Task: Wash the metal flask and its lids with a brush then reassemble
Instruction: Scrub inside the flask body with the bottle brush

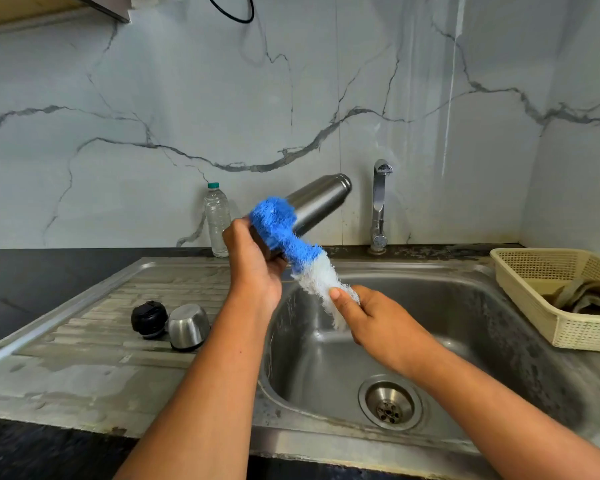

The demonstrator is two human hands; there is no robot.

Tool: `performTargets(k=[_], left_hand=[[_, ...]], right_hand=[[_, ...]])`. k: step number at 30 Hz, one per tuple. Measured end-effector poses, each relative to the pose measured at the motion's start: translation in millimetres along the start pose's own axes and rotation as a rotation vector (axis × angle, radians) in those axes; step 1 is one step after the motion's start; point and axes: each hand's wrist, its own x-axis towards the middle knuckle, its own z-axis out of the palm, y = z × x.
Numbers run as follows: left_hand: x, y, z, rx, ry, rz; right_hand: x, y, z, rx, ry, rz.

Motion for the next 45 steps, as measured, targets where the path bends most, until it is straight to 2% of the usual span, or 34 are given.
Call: performTargets(k=[3, 7, 11, 15, 18, 25, 30, 33, 40, 42, 45], left_hand=[[3, 1, -1, -0.087, 0.019, -0.05], [-1, -2, 2, -0.059, 0.023, -0.069], [4, 5, -3, -0.097, 0.064, -0.027], [-5, -2, 6, 0.091, 0.043, 0.026], [-6, -2, 3, 0.19, 0.091, 0.111], [-18, 0, 5, 0.311, 0.173, 0.318], [-13, -2, 1, 0.362, 0.166, 0.384], [-16, -7, 3, 0.377, 0.143, 0.359], [-14, 3, 2, 0.265, 0.208, 0.331], [-14, -1, 3, 0.3, 0.22, 0.343], [-9, -4, 1, 0.294, 0.241, 0.365]], right_hand=[[1, 3, -1, -0.028, 0.003, 0.007], [9, -2, 0, -0.019, 0.044, -0.002], [4, 8, -12, -0.056, 0.051, 0.025], [11, 7, -16, -0.051, 0.118, 0.03], [8, 9, -16, -0.071, 0.099, 0.024], [6, 6, -19, -0.101, 0.144, 0.016], [0, 0, -11, -0.039, 0.074, 0.015], [1, -8, -2, -0.031, 0.067, -0.006], [8, 11, -40, -0.145, 0.272, 0.091], [6, 12, -36, -0.125, 0.25, 0.082], [0, 2, -12, -0.109, 0.118, 0.014]])
